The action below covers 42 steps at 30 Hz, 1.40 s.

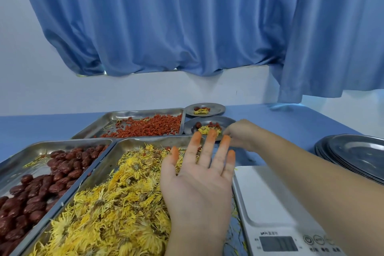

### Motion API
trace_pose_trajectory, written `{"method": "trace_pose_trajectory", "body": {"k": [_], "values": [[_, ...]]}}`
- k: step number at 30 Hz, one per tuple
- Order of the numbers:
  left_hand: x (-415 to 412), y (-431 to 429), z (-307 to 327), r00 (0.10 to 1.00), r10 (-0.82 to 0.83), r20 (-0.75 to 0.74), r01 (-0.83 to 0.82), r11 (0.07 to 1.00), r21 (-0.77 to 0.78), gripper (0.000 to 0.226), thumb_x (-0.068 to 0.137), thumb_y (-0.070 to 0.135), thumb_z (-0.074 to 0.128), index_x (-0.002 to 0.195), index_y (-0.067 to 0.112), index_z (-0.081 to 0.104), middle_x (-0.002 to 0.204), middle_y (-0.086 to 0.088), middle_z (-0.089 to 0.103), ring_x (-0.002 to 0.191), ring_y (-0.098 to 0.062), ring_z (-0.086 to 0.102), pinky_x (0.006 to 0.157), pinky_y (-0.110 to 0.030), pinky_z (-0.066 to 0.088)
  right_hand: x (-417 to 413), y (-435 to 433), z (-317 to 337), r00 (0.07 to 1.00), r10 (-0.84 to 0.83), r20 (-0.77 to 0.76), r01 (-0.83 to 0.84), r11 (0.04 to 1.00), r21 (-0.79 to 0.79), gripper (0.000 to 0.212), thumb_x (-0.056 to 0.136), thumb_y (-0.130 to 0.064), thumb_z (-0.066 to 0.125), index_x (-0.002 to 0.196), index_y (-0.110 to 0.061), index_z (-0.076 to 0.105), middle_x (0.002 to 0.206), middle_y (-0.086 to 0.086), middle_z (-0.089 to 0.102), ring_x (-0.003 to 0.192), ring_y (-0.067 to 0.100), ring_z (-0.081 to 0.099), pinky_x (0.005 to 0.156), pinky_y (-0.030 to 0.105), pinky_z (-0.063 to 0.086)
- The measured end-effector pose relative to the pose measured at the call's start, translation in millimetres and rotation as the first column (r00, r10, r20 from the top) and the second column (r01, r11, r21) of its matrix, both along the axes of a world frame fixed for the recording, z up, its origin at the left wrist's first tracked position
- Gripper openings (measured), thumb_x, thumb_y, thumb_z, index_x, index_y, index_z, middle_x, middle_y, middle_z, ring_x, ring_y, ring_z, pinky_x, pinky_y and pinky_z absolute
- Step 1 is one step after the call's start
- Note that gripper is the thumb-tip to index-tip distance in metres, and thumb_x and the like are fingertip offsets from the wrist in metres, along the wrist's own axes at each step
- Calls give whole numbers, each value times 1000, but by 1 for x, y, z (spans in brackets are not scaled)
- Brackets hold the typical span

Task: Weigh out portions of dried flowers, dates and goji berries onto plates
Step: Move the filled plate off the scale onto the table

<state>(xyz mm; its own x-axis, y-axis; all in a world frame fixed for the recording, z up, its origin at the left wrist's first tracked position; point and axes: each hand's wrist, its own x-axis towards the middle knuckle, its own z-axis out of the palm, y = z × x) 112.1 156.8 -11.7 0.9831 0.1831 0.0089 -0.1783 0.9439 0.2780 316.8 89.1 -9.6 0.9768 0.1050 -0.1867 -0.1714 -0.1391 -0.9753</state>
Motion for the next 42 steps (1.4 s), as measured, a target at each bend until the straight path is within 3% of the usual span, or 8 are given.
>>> {"method": "trace_pose_trajectory", "body": {"k": [4, 8, 13, 17, 23, 28, 31, 42], "values": [[0, -1, 1, 1000, 8, -8, -8, 999, 46, 49, 92, 47, 48, 119, 10, 65, 115, -18, 70, 104, -41, 67, 96, -51, 45, -37, -13, 10, 923, 226, 311, -90, 913, -398, 21, 84, -7, 56, 102, -3, 65, 96, 13, 66, 91, 28, 64, 88, 42, 55], [0, -7, 1, 999, 41, -21, -36, 978, 206, 46, 94, 44, 43, 120, 12, 63, 113, -14, 72, 102, -36, 69, 93, -48, 47, -83, -51, 25, 706, 404, 581, 42, 795, -605, 16, 86, -21, 59, 100, -27, 62, 93, -9, 63, 86, 11, 58, 66, 12, 42], [0, -19, 2, 1000, 30, 9, -30, 862, 506, 42, 82, 35, 52, 114, 12, 65, 114, -10, 72, 104, -32, 69, 90, -46, 47, -125, -129, 29, 554, 498, 667, 171, 716, -677, 20, 88, -23, 56, 107, -27, 61, 102, -14, 60, 87, -6, 54, 76, 9, 40], [0, -24, -2, 998, -64, -26, 65, 746, 663, 45, 73, 35, 56, 111, 11, 67, 114, -13, 71, 104, -34, 69, 84, -44, 48, -137, -191, 19, 591, 480, 648, 264, 644, -718, 21, 89, -27, 55, 110, -29, 59, 98, -21, 55, 89, -7, 52, 73, 13, 37], [1, -23, -6, 999, -30, -14, 30, 666, 746, 40, 75, 34, 56, 104, 12, 71, 107, -14, 72, 90, -29, 70, 77, -42, 47, -139, -252, -19, 683, 391, 617, 382, 529, -757, 34, 86, -19, 63, 120, -17, 62, 115, -2, 65, 107, 20, 58, 88, 27, 43], [2, -20, -10, 996, 45, -71, 26, 640, 768, 30, 94, 27, 46, 111, 13, 65, 98, -10, 72, 82, -25, 70, 71, -37, 47, -132, -260, -27, 725, 318, 611, 395, 535, -747, 20, 84, -9, 54, 75, -27, 50, 55, -11, 49, 51, 8, 44, 47, 23, 32], [3, -16, -10, 995, 52, -83, 29, 654, 756, 29, 96, 27, 44, 112, 14, 64, 93, -8, 71, 78, -24, 70, 69, -37, 47, -129, -259, -30, 765, 289, 575, 397, 491, -775, 20, 81, -5, 49, 70, -20, 42, 55, 0, 50, 55, 24, 46, 48, 34, 34], [4, -12, -12, 995, 20, -95, 59, 647, 760, 27, 94, 28, 45, 109, 16, 63, 90, -7, 70, 75, -22, 69, 62, -32, 53, -128, -260, -29, 769, 238, 594, 490, 379, -785, 15, 74, -24, 54, 67, -18, 41, 57, 1, 53, 61, 27, 51, 43, 26, 19]]}}
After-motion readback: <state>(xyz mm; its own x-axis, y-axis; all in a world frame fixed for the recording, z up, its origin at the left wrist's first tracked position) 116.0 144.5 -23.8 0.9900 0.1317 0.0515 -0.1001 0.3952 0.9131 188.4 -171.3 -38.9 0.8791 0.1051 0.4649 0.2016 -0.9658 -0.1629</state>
